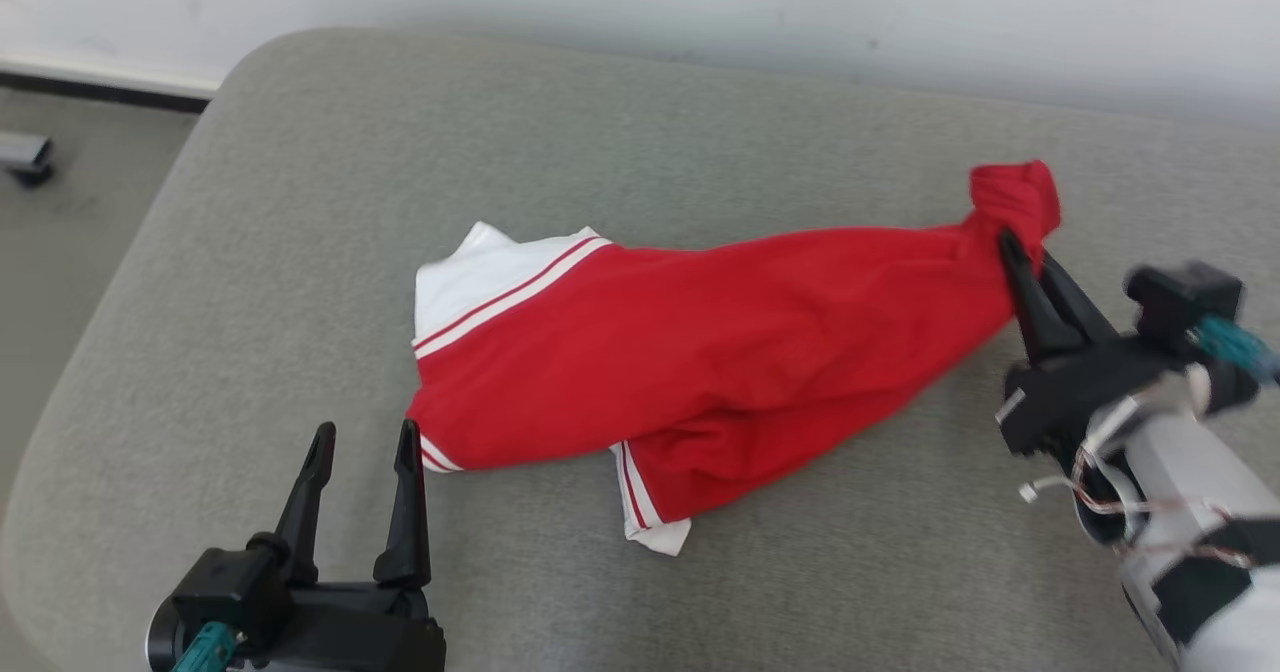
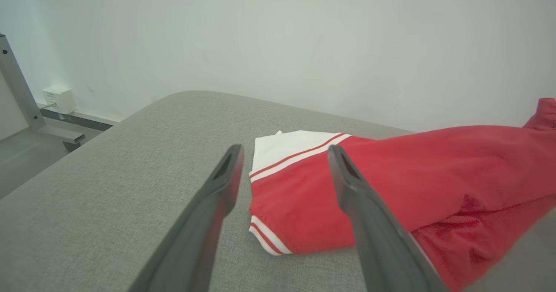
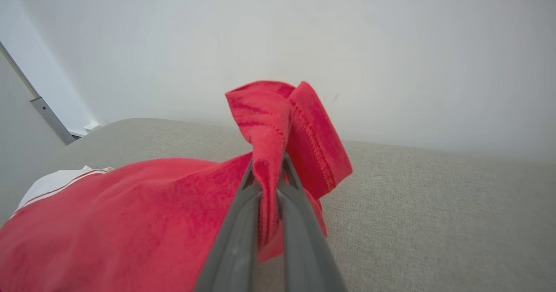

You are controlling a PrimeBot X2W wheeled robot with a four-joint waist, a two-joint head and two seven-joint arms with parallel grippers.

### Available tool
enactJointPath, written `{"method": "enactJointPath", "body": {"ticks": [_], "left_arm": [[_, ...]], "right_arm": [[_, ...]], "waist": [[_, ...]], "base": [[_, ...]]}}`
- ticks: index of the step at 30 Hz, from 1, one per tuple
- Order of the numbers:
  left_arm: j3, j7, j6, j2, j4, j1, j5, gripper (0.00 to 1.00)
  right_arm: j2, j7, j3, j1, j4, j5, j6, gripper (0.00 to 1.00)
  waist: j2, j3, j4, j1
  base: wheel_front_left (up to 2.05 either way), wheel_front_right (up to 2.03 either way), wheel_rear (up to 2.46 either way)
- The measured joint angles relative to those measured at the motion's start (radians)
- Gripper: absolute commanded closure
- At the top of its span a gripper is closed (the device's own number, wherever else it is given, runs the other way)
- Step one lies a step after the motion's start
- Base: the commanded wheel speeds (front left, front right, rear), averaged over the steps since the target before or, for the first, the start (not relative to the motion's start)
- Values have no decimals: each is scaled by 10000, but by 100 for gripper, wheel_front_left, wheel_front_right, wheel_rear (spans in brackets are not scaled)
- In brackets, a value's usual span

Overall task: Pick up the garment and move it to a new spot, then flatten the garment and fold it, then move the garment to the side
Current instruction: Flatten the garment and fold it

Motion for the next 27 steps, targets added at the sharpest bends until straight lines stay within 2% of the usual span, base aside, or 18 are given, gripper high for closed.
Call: {"method": "enactJointPath", "body": {"ticks": [2, 3, 4, 5, 8, 15, 16, 17, 27], "left_arm": [[13, 0, -2, 2, -6, 34, 12, 0], [23, 2, -58, -6, 27, 134, 67, 0], [73, 2, -58, -10, 35, 147, 69, 0], [73, 2, -58, -10, 35, 147, 69, 0], [113, 0, -71, 0, 33, 180, 90, 0], [213, 2, -58, -4, 2, 393, 163, 0], [236, 0, -63, -4, 0, 403, 182, 0], [259, 2, -69, -4, -2, 419, 194, 0], [504, 2, -232, -4, 23, 573, 439, 0]], "right_arm": [[-13, 4, -395, 422, -445, -13, 0, 100], [-2, 2, -1283, 1442, -1342, 36, 0, 100], [10, 0, -1605, 1985, -1793, 21, 0, 100], [10, 0, -1605, 1985, -1793, 21, 0, 100], [121, 2, -2351, 3497, -2765, -263, 0, 100], [980, 0, -3917, 6146, -4011, -604, 0, 100], [1116, 2, -4031, 6367, -4086, -640, 0, 72], [1239, 2, -4111, 6536, -4140, -719, 0, 0], [1615, 13, -5091, 6855, -5187, -1808, 0, 0]], "waist": [[0, -45, -121, 0], [1, -140, -360, 0], [1, -190, -476, 0], [1, -190, -476, 0], [-1, -327, -801, -1], [0, -564, -1412, -1], [0, -587, -1492, -1], [0, -608, -1567, 0], [0, -1002, -2065, -1]], "base": [[0, 0, 0], [0, 0, 0], [0, 0, 0], [0, 0, 0], [0, 0, 0], [0, 0, 0], [0, 0, 0], [0, 0, 0], [0, 0, 0]]}}
